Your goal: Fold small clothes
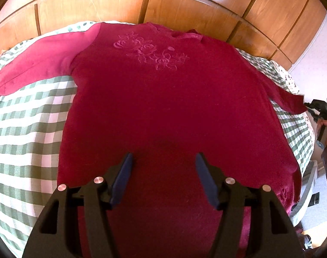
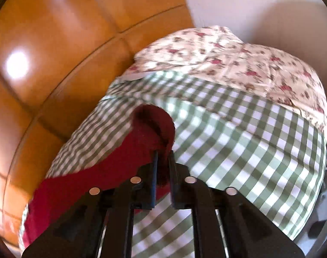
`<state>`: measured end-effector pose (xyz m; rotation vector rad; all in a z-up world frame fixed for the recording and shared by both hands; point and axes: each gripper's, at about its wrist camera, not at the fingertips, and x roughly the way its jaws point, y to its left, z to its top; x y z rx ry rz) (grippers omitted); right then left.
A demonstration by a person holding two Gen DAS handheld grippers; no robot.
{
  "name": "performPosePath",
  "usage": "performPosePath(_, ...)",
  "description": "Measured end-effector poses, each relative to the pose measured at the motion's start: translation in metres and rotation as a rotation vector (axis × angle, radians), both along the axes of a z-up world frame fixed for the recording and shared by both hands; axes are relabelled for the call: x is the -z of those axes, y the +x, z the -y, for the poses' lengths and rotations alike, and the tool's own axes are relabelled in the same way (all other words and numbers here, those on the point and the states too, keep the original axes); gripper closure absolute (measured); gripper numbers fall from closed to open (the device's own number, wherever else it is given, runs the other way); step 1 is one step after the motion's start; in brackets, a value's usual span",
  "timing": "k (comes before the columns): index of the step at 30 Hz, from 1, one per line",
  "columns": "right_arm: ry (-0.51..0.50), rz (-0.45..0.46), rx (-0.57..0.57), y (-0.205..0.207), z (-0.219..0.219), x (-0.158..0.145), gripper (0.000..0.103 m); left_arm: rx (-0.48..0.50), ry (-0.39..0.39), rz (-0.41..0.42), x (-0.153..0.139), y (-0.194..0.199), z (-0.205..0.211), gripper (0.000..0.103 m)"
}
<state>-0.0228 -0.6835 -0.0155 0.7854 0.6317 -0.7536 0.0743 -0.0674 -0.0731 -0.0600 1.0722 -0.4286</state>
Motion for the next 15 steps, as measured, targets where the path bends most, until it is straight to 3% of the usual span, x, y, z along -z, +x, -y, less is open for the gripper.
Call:
performPosePath(2,0.059,0.064,0.031,-0.014,-0.003,0.008,0.031,-0.001,0.003,0.001,0.0,0.0,0.001,0.04)
performPosePath(7,0.197,0.118,-0.057,-0.018,-0.046,0.044,0.031,0.0,0.004,-0.005,0.002,0.002,0.002,0.039)
performPosePath(11,0.157,0.071,-0.082,0.014,-0.064,0.057,0.033,-0.001,0.007,-0.007,0.002,0.002,0.002,0.038)
performPosePath(12,0.16,0.073,-0.083,0.02,-0.064,0.056,0.037,-0.005,0.006,-0.008,0.002,0.001,0.002,0.038)
performPosePath(15,0.163,0.008,-0.107,0.047,-0.058,0.057,0.093,-0.014,0.004,-0.007,0.004,0.002,0.002,0.038)
